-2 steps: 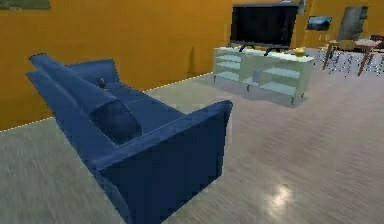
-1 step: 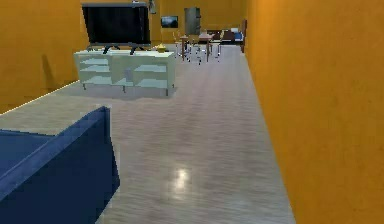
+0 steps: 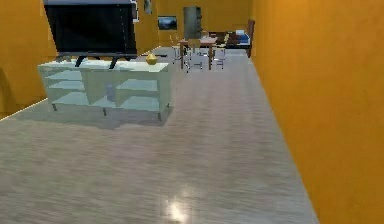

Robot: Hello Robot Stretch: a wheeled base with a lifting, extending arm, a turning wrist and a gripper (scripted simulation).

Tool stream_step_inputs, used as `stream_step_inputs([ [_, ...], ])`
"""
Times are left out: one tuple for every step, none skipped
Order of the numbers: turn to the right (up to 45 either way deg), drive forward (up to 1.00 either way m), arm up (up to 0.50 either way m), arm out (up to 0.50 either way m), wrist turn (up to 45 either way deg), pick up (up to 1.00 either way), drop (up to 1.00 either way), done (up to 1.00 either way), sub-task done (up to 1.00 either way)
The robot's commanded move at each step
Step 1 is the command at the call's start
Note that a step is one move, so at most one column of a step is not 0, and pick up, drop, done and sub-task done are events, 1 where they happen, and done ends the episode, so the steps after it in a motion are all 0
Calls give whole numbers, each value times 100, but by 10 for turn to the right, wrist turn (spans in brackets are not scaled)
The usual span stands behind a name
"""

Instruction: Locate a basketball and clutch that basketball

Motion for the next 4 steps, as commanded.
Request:
stream_step_inputs([
  [30,0,0,0,0,0,0,0,0],
  [0,100,0,0,0,0,0,0,0],
  [0,100,0,0,0,0,0,0,0],
  [0,100,0,0,0,0,0,0,0],
])
